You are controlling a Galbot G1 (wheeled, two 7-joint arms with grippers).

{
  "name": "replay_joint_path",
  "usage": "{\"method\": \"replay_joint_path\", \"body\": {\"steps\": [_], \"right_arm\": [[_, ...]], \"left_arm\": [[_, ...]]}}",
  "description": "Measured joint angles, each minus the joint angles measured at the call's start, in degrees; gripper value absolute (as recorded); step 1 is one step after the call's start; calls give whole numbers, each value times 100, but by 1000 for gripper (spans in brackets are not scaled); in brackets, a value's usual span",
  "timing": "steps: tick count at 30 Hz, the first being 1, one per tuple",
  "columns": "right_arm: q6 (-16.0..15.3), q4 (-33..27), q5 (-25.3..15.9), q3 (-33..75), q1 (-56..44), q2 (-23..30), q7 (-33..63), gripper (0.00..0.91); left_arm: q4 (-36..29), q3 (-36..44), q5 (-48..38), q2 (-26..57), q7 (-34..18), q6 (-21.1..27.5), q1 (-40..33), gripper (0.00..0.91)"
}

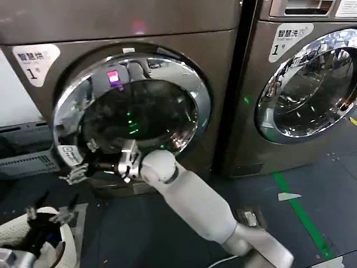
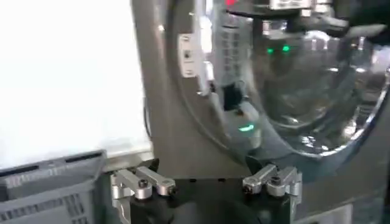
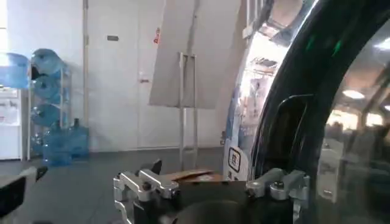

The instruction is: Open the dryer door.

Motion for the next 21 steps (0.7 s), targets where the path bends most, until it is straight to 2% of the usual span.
{"method": "replay_joint_path", "body": {"steps": [7, 11, 21], "right_arm": [[-91, 74, 85, 91, -35, -169, -433, 907], [-191, 119, 294, 131, -64, -255, -647, 907], [-184, 186, 331, 281, -129, -488, -1508, 907]], "left_arm": [[105, -145, -159, 115, -4, 54, -146, 907], [136, -184, -252, 183, 5, 51, -188, 907], [226, -304, -552, 444, -115, 98, -323, 907]]}}
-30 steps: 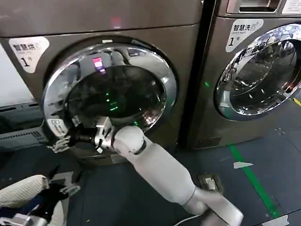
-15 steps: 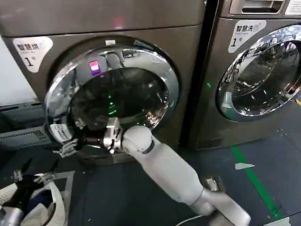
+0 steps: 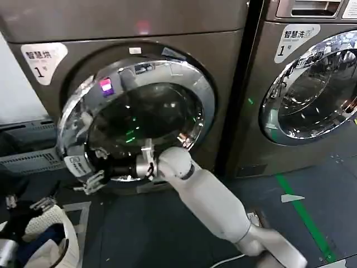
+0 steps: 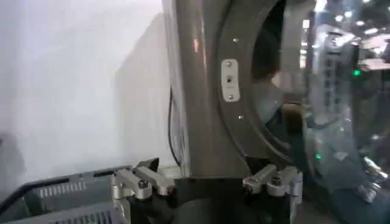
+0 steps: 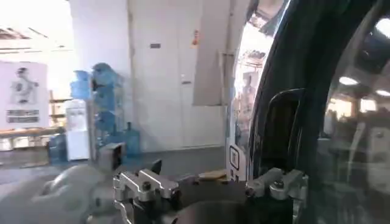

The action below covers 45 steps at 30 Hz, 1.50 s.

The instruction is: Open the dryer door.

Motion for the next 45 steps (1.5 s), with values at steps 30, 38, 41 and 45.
{"method": "replay_joint_path", "body": {"steps": [30, 38, 41, 45], "right_arm": [[25, 223, -184, 353, -333, -568, -1476, 907], [115, 378, -186, 427, -486, -715, -1874, 907], [147, 402, -185, 480, -538, -766, -2054, 907], [183, 453, -179, 569, -619, -853, -2377, 907]], "left_arm": [[18, 126, -457, 142, 238, -115, -206, 907], [57, 142, -590, 213, 272, -121, -272, 907], [68, 142, -606, 249, 296, -122, -276, 907], [64, 124, -747, 312, 386, -121, -285, 907]]}}
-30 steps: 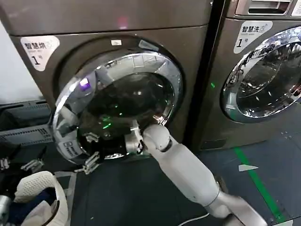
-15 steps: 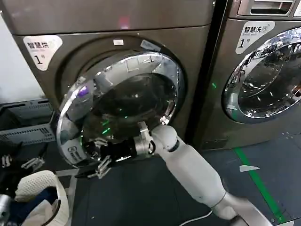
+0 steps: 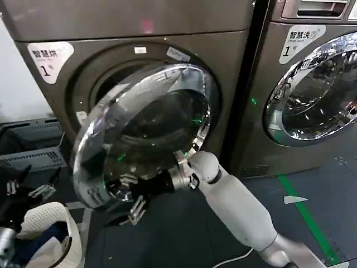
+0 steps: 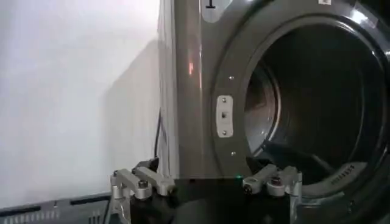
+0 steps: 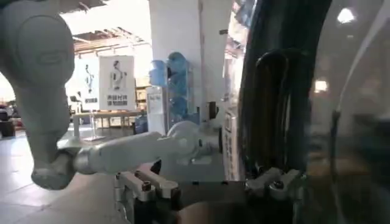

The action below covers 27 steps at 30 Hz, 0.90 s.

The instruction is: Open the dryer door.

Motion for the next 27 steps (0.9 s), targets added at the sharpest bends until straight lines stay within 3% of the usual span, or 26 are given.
{"method": "replay_joint_path", "body": {"steps": [20, 27], "right_arm": [[89, 356, 159, 788, -533, -600, -437, 907], [472, 528, 134, 1461, -1027, -739, -431, 907]], "left_arm": [[62, 334, -601, 360, 461, 50, -128, 907], [-64, 574, -529, 444, 563, 179, -139, 907]]}}
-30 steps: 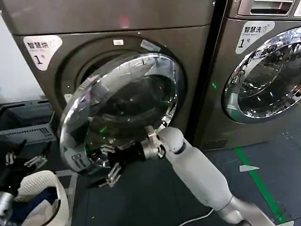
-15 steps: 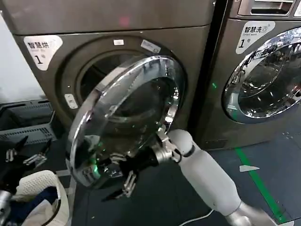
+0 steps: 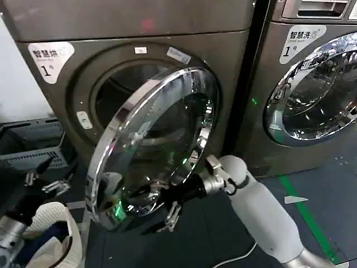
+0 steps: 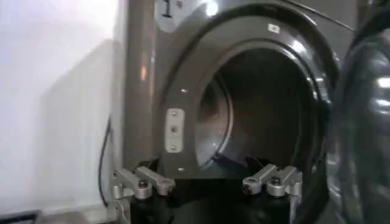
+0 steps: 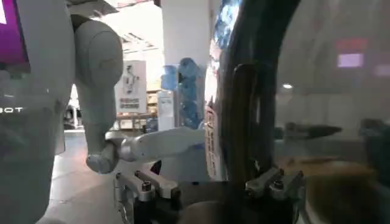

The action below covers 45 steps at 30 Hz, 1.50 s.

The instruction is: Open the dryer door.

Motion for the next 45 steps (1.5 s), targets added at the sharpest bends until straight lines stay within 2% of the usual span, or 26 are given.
{"method": "replay_joint_path", "body": {"steps": [7, 12, 19, 30, 35, 43, 45], "right_arm": [[517, 232, -150, 832, -720, -68, 252, 907], [768, 489, 183, 1706, -1245, 13, 769, 907], [891, 853, 315, 2924, -1960, -50, 1253, 907], [1166, 1192, 293, 4444, -2501, 145, 2033, 907], [1181, 1403, 284, 5004, -2800, 288, 2423, 907], [1412, 1829, 398, 5582, -3239, 447, 3984, 907], [1358, 1917, 478, 5712, -3358, 478, 4266, 907]], "left_arm": [[-54, 236, 65, 12, 70, 25, -37, 907], [-140, 368, 61, 54, 89, 58, -43, 907], [-188, 543, 60, 108, 144, 27, -66, 907], [-424, 979, 83, 243, 318, -20, 45, 907], [-517, 1155, 38, 328, 339, -11, 107, 907], [-640, 1499, -129, 673, 430, -25, 127, 907], [-655, 1609, -178, 790, 431, -33, 82, 907]]}}
